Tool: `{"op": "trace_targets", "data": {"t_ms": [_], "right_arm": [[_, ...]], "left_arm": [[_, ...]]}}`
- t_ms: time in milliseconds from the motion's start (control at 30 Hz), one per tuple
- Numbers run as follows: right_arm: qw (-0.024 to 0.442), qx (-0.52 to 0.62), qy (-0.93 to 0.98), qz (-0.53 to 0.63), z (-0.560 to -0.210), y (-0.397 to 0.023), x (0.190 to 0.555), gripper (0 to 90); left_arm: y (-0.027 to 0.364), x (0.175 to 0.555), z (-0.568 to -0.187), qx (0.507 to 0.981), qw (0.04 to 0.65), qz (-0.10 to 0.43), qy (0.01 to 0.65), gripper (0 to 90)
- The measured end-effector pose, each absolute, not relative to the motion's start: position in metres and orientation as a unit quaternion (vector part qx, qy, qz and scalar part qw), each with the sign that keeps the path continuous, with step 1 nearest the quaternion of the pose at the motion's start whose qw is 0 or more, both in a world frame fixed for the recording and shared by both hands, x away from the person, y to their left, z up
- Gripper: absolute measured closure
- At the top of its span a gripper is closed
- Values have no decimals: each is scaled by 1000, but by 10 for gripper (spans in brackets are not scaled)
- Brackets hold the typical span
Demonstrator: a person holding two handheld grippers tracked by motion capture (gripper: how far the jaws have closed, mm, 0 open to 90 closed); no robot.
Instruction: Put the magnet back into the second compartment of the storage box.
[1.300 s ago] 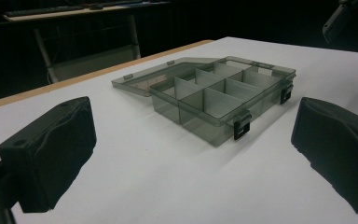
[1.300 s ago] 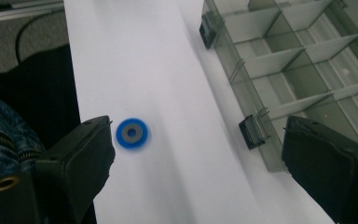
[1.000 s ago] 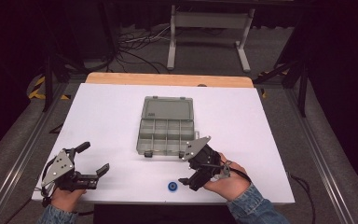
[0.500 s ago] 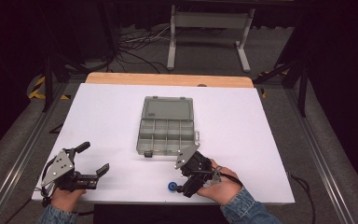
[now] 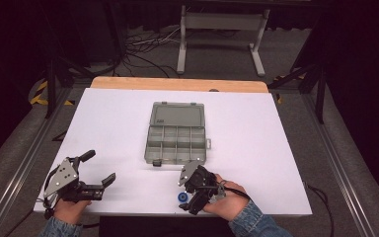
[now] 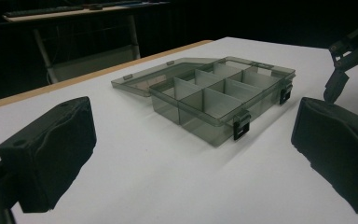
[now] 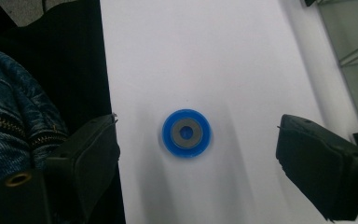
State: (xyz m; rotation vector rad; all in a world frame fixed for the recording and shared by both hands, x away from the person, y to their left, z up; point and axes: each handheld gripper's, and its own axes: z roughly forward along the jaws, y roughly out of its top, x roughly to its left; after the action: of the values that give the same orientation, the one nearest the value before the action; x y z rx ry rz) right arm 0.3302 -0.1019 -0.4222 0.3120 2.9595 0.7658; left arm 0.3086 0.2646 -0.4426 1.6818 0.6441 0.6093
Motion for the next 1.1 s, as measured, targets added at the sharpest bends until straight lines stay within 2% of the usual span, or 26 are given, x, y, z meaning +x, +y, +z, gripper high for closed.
{"op": "trace_targets", "data": {"t_ms": [667, 833, 1100], "right_arm": [[10, 106, 967, 230, -437, -95, 329, 217], [17, 106, 968, 228, -436, -95, 329, 371], [31, 93, 968, 229, -435, -95, 328, 556]], "left_arm": [[265, 308, -442, 722, 580, 262, 273, 6], [265, 309, -442, 721, 580, 262, 273, 6], [265, 309, -442, 722, 580, 262, 273, 6]]}}
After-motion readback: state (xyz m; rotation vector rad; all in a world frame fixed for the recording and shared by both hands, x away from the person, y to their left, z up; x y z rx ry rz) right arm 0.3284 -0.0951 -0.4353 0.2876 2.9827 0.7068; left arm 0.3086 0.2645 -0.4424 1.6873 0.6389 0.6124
